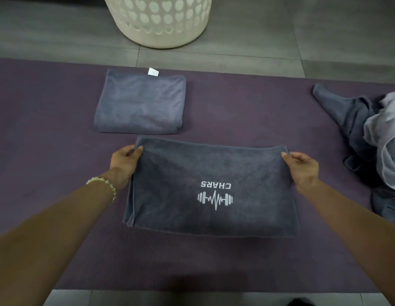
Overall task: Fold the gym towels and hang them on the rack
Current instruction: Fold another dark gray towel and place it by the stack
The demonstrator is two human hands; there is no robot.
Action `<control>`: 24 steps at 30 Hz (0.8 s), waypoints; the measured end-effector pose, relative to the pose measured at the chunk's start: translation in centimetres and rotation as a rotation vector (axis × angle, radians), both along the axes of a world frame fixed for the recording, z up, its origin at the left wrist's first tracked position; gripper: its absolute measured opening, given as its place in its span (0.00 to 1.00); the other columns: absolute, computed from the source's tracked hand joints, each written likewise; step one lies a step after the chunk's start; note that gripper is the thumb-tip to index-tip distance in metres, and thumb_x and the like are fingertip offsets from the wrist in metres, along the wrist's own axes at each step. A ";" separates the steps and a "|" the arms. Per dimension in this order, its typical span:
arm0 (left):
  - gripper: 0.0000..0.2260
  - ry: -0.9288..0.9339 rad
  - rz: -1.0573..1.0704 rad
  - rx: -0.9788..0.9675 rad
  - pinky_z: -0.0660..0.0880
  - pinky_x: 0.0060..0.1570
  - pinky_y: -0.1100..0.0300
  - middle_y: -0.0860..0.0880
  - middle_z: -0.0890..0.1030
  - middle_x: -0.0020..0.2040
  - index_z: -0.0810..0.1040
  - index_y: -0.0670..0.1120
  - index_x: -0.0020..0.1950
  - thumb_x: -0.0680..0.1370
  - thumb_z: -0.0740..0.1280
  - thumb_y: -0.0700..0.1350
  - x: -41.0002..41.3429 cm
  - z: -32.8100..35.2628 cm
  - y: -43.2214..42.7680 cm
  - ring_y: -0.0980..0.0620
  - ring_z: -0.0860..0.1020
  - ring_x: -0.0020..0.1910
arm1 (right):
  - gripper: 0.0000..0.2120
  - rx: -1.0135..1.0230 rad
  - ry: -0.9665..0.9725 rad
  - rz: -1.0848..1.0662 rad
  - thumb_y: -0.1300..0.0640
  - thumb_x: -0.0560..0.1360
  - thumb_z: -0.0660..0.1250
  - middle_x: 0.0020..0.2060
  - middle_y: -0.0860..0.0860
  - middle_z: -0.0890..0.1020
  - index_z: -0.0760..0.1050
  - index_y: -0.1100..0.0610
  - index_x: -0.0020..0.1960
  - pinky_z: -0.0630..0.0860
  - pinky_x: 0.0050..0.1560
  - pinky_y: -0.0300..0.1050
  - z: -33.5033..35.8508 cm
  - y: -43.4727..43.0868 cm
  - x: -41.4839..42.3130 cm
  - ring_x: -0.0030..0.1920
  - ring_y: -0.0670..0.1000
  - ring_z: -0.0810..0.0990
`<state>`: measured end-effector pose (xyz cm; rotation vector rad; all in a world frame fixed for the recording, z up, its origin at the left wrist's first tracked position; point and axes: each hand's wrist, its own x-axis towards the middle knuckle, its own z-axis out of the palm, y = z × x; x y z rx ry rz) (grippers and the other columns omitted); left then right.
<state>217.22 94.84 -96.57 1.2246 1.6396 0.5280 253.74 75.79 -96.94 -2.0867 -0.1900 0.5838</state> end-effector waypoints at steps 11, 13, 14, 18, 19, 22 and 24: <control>0.15 0.083 -0.314 -0.251 0.76 0.32 0.66 0.44 0.80 0.46 0.78 0.42 0.53 0.72 0.74 0.48 -6.5 1.4 -6.4 0.51 0.78 0.42 | 0.12 -0.260 0.157 0.303 0.48 0.72 0.73 0.43 0.53 0.82 0.79 0.57 0.44 0.74 0.40 0.42 1.6 -6.1 -3.0 0.41 0.50 0.80; 0.13 0.052 -0.349 -0.268 0.75 0.32 0.69 0.47 0.80 0.43 0.76 0.46 0.50 0.71 0.75 0.45 -7.4 2.0 -8.1 0.53 0.78 0.41 | 0.14 -0.293 0.201 0.362 0.48 0.71 0.73 0.45 0.54 0.83 0.81 0.58 0.48 0.75 0.48 0.45 1.9 -7.1 -3.8 0.43 0.52 0.81; 0.14 0.045 -0.348 -0.248 0.74 0.32 0.70 0.48 0.79 0.40 0.74 0.47 0.49 0.70 0.76 0.43 -7.7 2.2 -8.8 0.55 0.78 0.38 | 0.16 -0.305 0.199 0.379 0.48 0.71 0.73 0.46 0.55 0.83 0.81 0.59 0.51 0.75 0.51 0.46 2.0 -7.5 -4.1 0.46 0.53 0.81; 0.20 0.092 -0.282 0.005 0.77 0.40 0.60 0.48 0.76 0.40 0.67 0.50 0.45 0.67 0.78 0.41 -8.8 2.0 -11.5 0.52 0.76 0.37 | 0.19 -0.309 0.151 0.368 0.50 0.72 0.72 0.48 0.56 0.81 0.79 0.64 0.55 0.72 0.50 0.46 2.8 -8.4 -5.7 0.47 0.56 0.79; 0.20 0.130 -0.263 0.086 0.77 0.42 0.57 0.48 0.75 0.41 0.65 0.51 0.44 0.67 0.78 0.42 -9.0 1.8 -12.2 0.51 0.75 0.37 | 0.19 -0.311 0.133 0.356 0.50 0.73 0.72 0.50 0.57 0.82 0.79 0.64 0.56 0.72 0.51 0.46 3.0 -8.4 -6.0 0.49 0.57 0.79; 0.14 0.312 -0.305 0.242 0.73 0.43 0.58 0.50 0.71 0.46 0.70 0.50 0.41 0.70 0.76 0.45 -9.1 1.3 -14.0 0.50 0.74 0.38 | 0.22 -0.318 0.088 0.296 0.48 0.73 0.71 0.55 0.60 0.81 0.78 0.64 0.57 0.73 0.53 0.48 2.9 -8.5 -6.7 0.56 0.62 0.79; 0.08 0.373 -0.344 0.252 0.71 0.44 0.61 0.50 0.71 0.47 0.74 0.47 0.42 0.73 0.73 0.46 -9.1 0.8 -14.7 0.51 0.74 0.40 | 0.23 -0.318 0.059 0.264 0.47 0.73 0.71 0.56 0.61 0.81 0.77 0.65 0.57 0.74 0.55 0.52 2.7 -8.7 -7.2 0.57 0.63 0.78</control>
